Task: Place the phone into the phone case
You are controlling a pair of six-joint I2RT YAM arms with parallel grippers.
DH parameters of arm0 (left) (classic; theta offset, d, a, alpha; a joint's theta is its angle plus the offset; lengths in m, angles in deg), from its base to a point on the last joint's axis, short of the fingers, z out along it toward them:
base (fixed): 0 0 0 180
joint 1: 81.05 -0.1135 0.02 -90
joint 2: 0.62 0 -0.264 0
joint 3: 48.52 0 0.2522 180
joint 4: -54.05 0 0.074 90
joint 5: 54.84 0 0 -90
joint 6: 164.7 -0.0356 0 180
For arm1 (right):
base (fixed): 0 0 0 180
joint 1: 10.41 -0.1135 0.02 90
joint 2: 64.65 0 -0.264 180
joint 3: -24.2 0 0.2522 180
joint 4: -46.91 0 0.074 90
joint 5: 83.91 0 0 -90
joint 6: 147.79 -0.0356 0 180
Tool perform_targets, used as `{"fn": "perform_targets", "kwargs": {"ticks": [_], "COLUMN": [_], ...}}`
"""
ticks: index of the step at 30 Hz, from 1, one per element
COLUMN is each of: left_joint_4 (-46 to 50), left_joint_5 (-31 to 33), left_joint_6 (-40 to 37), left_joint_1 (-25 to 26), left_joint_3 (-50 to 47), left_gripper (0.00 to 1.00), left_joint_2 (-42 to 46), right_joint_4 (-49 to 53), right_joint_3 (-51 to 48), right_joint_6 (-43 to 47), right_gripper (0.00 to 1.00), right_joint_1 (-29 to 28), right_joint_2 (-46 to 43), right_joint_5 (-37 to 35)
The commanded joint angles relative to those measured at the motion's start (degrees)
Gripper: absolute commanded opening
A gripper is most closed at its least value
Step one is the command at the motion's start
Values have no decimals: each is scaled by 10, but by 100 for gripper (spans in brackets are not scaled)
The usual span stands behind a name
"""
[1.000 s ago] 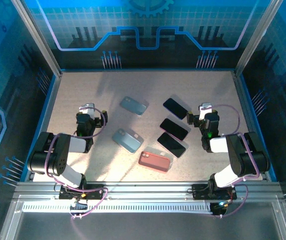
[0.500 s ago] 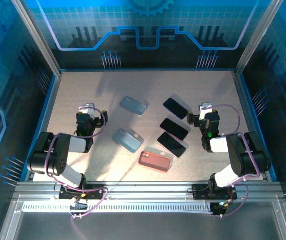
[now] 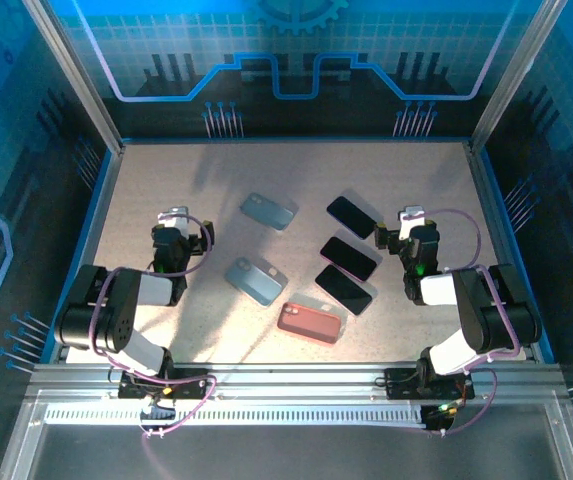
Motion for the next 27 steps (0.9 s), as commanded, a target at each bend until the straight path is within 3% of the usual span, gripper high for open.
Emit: {"fn": "perform_targets", "kwargs": {"ticks": [1, 4, 9, 12, 14, 19, 27], "left_joint_4": [74, 200, 296, 341, 363, 396, 454], "left_joint_5": [52, 108, 76, 76, 85, 79, 46], "left_joint_6": [-4, 19, 86, 89, 86, 119, 170], "left_joint_1": [17, 35, 57, 85, 103, 128, 149], "left_joint_3": [31, 80, 118, 141, 155, 172, 177], "left_gripper": [96, 96, 89, 86, 85, 84, 84], "left_joint_2": [68, 112, 155, 168, 173, 191, 213], "right_joint_4": [-11, -53, -56, 102, 235, 424, 574], "right_joint_3": [9, -15, -16, 50, 119, 225, 238], "right_joint_6": [14, 24, 28, 26, 19, -12, -100], "right_gripper": [100, 100, 100, 100, 100, 100, 100], "right_joint_1": [-11, -24, -29, -36, -35, -43, -104], "right_joint_2": [-12, -17, -18, -69, -109, -128, -123], "right_joint_5": [-16, -34, -42, -79, -71, -30, -21]}}
